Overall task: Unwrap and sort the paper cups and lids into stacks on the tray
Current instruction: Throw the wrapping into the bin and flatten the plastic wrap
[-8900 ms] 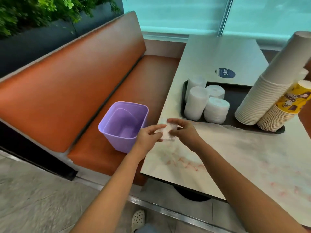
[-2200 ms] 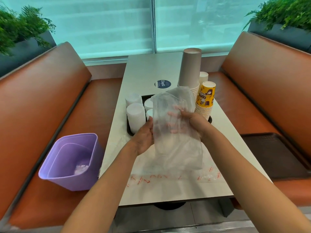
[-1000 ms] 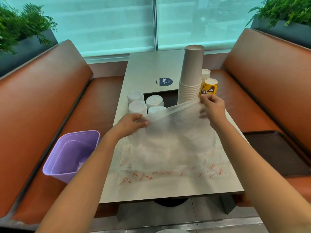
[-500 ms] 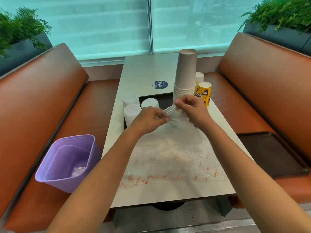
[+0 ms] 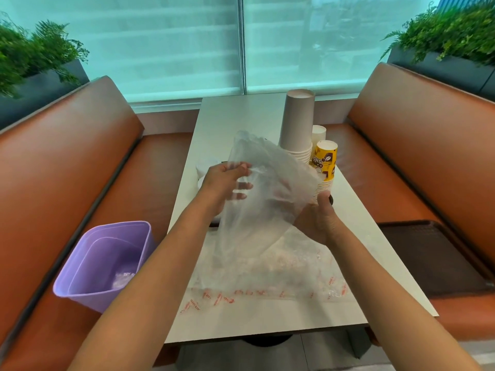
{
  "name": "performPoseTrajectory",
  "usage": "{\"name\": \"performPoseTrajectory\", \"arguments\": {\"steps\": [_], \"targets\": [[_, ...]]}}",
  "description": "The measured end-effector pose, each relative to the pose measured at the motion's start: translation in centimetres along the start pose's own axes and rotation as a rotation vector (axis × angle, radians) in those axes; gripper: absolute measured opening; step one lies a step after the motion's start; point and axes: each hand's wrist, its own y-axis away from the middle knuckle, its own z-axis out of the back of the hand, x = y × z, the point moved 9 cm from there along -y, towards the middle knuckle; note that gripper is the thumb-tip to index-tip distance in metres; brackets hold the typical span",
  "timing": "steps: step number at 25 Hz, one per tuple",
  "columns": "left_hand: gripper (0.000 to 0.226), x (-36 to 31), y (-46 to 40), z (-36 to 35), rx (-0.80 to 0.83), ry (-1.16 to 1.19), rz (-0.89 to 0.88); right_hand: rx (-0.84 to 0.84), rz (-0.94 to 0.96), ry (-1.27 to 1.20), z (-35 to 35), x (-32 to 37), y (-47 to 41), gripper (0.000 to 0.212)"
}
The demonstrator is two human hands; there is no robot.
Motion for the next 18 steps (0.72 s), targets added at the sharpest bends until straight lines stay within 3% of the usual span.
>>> {"name": "performPoseTrajectory", "arguments": {"steps": [3,7,8,10,12,16,18], "targets": [[0.012,0.1,-0.3,0.7,-0.039,0.039,0.022,0.034,0.003,0.005,-0.3,0.2,-0.5,0.106],[0.013,-0.1,-1.1,1.4,-0.057,-0.082,0.010,-0.323,0.134,0.251,1.8,4.0,-1.4,0.023],[0.014,-0.4,-1.4,1.5,-0.065,-0.146,-0.016,-0.405,0.165,0.288,2.5,5.2,-1.4,0.013],[0.016,-1.5,-1.6,1.7,-0.074,-0.217,-0.114,-0.428,0.204,0.332,2.8,6.9,-1.5,0.013],[0.021,-2.8,-1.3,2.0,-0.067,-0.182,-0.242,-0.333,0.215,0.316,2.3,7.9,-1.4,0.010],[0.023,-2.9,-0.4,2.0,0.063,-0.098,-0.341,-0.177,0.167,0.311,2.1,7.7,-0.7,0.050],[0.018,-1.3,0.0,2.2,0.099,-0.127,-0.300,-0.121,0.082,0.335,2.3,6.2,-0.1,0.054]]}}
